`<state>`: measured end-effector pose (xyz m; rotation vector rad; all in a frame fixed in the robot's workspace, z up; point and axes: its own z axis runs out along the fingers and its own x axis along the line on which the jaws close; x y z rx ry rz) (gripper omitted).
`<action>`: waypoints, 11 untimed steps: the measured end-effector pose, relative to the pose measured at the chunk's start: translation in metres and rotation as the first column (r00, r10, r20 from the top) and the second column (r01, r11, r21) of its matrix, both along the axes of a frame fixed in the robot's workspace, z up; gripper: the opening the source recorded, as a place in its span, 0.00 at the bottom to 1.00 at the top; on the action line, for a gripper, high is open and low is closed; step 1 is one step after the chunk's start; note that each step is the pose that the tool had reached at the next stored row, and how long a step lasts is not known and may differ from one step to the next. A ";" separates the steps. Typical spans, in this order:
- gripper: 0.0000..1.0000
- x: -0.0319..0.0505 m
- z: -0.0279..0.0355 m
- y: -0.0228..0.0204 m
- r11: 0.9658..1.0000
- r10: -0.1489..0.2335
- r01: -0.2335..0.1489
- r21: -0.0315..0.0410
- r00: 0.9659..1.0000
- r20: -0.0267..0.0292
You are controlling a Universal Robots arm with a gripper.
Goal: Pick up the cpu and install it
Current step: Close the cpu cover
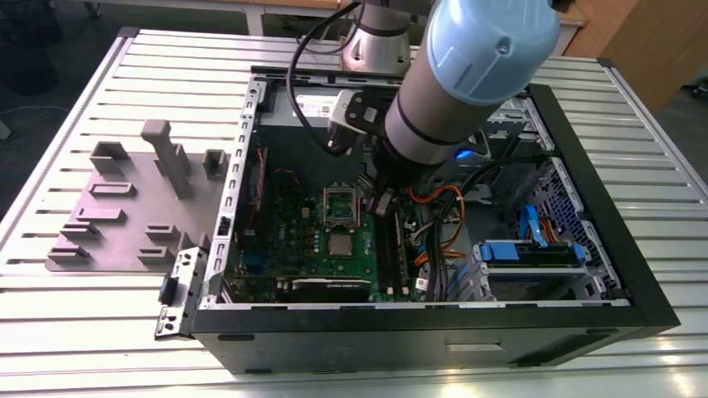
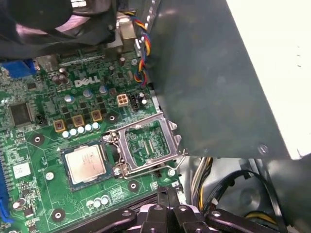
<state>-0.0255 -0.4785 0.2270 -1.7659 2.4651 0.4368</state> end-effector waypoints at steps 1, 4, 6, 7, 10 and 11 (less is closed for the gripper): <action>0.11 0.0000 -0.0008 0.0001 1.000 0.011 -0.011 0.001 1.000 0.000; 0.11 0.0002 -0.0030 0.0031 1.000 0.014 -0.014 0.002 1.000 0.000; 0.11 0.0002 -0.0047 0.0064 1.000 0.014 -0.014 0.002 1.000 0.000; 0.11 0.0002 -0.0059 0.0081 1.000 0.014 -0.014 0.003 1.000 0.000; 0.11 0.0002 -0.0094 0.0140 1.000 0.014 -0.014 0.003 1.000 0.000; 0.11 0.0002 -0.0105 0.0152 1.000 0.014 -0.014 0.003 1.000 0.000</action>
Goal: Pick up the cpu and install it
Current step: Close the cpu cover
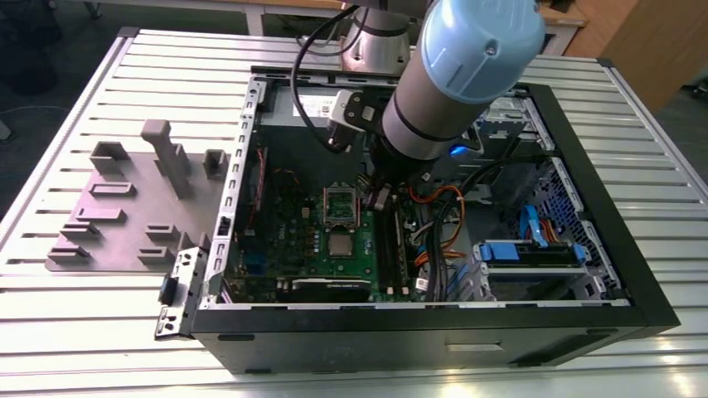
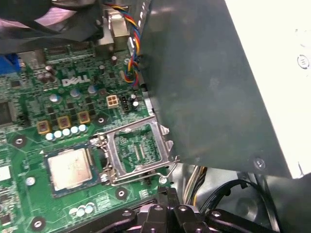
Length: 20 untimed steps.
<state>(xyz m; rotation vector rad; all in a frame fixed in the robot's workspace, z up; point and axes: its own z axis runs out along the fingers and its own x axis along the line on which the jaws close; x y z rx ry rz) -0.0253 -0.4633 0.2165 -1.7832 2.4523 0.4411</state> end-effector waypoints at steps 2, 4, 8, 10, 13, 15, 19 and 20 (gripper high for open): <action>0.11 0.0001 -0.0020 0.0009 1.000 0.000 0.000 0.001 1.000 0.000; 0.11 0.0000 -0.0027 0.0009 1.000 0.000 0.000 0.001 1.000 0.000; 0.11 0.0000 -0.0033 0.0009 1.000 0.000 0.000 0.001 1.000 0.000; 0.11 0.0000 -0.0033 0.0009 1.000 0.000 0.000 0.001 1.000 0.000; 0.11 0.0000 -0.0034 0.0009 1.000 0.000 0.000 0.001 1.000 0.000; 0.11 0.0000 -0.0039 0.0014 1.000 0.000 0.000 -0.001 1.000 0.000; 0.11 0.0000 -0.0059 0.0028 1.000 -0.006 0.006 -0.003 1.000 0.000; 0.11 0.0000 -0.0066 0.0033 1.000 -0.011 0.011 -0.003 1.000 0.000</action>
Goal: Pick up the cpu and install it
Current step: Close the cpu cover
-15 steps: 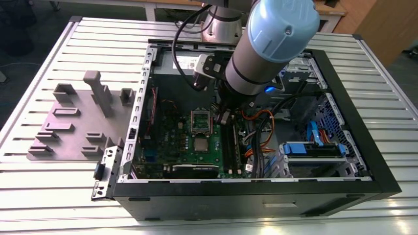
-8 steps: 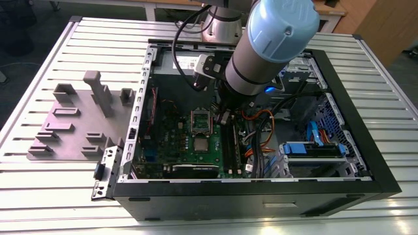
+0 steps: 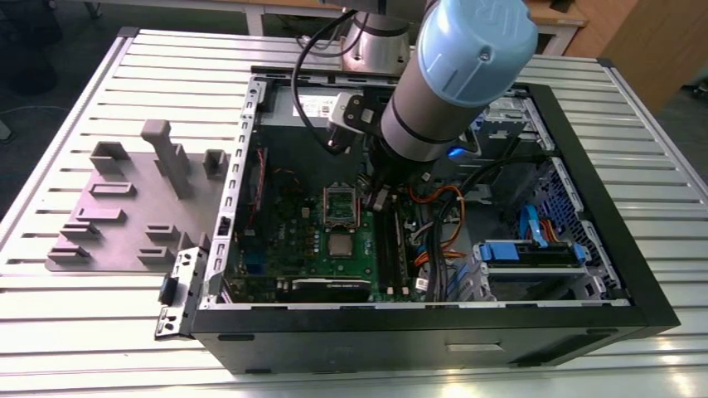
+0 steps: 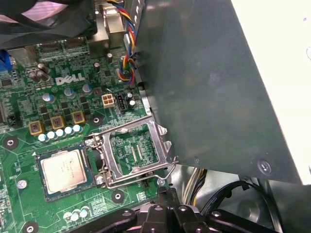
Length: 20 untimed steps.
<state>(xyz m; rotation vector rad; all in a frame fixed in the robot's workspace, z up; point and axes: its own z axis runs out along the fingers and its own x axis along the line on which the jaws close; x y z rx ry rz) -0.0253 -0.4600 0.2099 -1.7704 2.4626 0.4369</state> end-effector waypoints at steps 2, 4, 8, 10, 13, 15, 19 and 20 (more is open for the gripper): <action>0.11 0.0000 -0.0014 0.0005 1.000 -0.010 0.010 0.000 1.000 0.000; 0.11 -0.0001 -0.0019 0.0006 1.000 -0.019 0.019 0.000 1.000 0.000; 0.11 -0.0001 -0.0023 0.0006 1.000 -0.020 0.020 0.000 1.000 0.000; 0.11 -0.0001 -0.0023 0.0007 1.000 -0.020 0.020 0.000 1.000 0.000; 0.11 -0.0001 -0.0023 0.0007 1.000 -0.020 0.020 0.000 1.000 0.000; 0.11 -0.0001 -0.0024 0.0007 1.000 -0.020 0.020 0.000 1.000 0.000; 0.11 -0.0001 -0.0025 0.0007 1.000 -0.021 0.021 0.000 1.000 0.000; 0.11 -0.0001 -0.0027 0.0007 1.000 -0.023 0.023 0.000 1.000 0.000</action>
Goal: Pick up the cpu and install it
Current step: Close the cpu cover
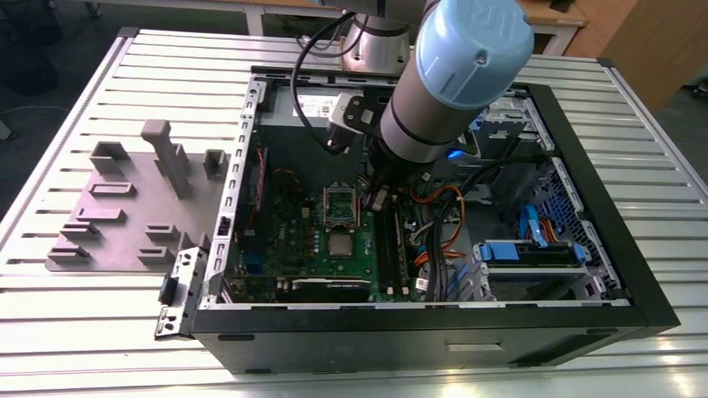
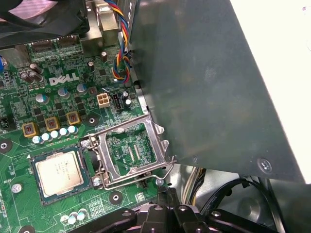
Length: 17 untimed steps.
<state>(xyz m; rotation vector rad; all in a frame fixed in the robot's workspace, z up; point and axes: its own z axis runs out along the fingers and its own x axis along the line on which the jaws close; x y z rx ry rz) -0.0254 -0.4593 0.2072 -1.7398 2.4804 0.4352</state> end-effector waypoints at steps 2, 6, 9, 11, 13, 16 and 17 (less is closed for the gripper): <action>0.11 0.0000 -0.0008 0.0005 1.000 -0.006 0.006 0.000 1.000 0.000; 0.11 -0.0007 -0.0025 0.0016 1.000 -0.010 0.010 0.000 1.000 0.000; 0.11 -0.0011 -0.0039 0.0023 1.000 -0.012 0.012 0.000 1.000 0.000; 0.11 -0.0016 -0.0046 0.0023 1.000 -0.014 0.014 0.000 1.000 0.000; 0.11 -0.0017 -0.0055 0.0024 1.000 -0.014 0.014 0.002 1.000 0.000; 0.11 -0.0018 -0.0065 0.0024 1.000 -0.013 0.013 0.005 1.000 0.000; 0.11 -0.0018 -0.0064 0.0024 1.000 -0.013 0.013 0.006 1.000 0.000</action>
